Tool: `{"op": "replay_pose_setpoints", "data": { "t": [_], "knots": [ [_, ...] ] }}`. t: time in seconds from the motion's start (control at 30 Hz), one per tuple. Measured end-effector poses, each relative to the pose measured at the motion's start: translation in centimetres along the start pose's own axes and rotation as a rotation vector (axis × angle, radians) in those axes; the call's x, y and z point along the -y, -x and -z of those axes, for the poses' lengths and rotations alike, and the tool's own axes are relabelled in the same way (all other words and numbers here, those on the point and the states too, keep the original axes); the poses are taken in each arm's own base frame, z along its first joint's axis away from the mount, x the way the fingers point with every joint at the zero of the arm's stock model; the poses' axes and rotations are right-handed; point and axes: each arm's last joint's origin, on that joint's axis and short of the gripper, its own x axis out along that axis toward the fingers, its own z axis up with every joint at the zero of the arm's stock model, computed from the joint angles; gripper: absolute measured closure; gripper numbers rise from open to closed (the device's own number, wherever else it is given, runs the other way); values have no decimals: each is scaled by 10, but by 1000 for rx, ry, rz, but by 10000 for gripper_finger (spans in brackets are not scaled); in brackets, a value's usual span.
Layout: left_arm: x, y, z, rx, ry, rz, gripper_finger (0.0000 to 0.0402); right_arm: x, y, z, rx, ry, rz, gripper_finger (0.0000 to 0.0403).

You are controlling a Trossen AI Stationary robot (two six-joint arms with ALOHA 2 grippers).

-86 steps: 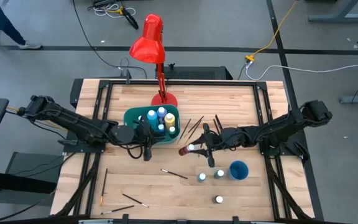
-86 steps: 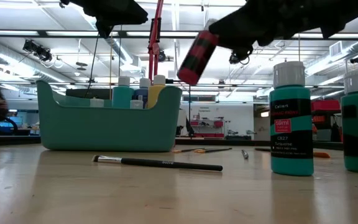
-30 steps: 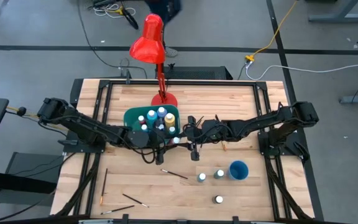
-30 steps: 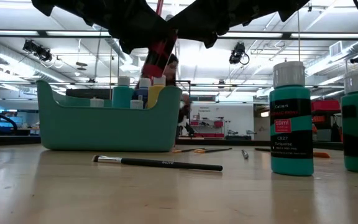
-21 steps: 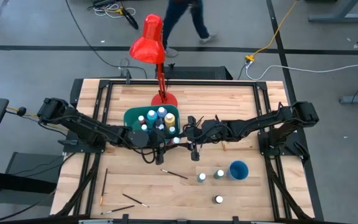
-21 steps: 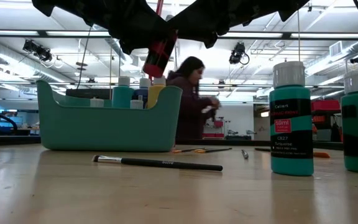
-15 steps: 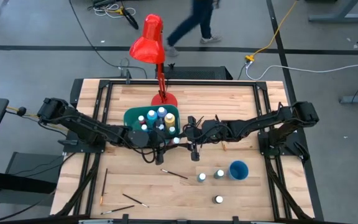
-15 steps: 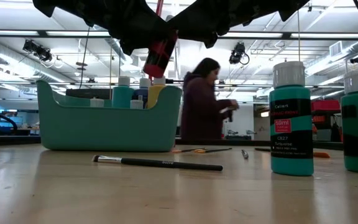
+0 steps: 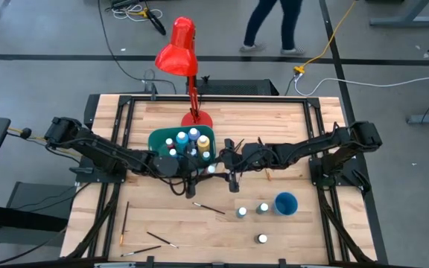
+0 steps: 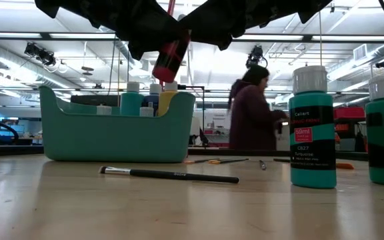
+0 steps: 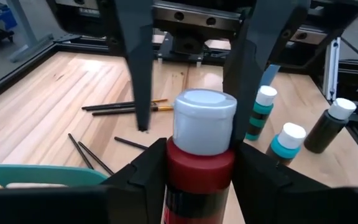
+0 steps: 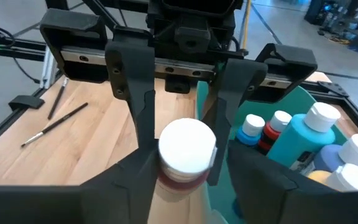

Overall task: Pick & Place Paint Supplies
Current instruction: Put the small red paint bottle into the green bin

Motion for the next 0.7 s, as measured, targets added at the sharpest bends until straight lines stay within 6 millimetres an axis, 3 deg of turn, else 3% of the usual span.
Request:
{"op": "replay_pose_setpoints", "data": {
  "t": [0.3, 0.53, 0.7],
  "knots": [
    [-1, 0, 4, -35, -8, -11, 243, 1, 5, -6, 21, 14, 35, 141],
    [-1, 1, 9, -75, 9, -46, 242, 3, 23, -19, 42, 27, 33, 136],
    [4, 13, 3, -36, -42, -149, 245, 3, 34, -22, 13, 28, 34, 136]
  ]
}}
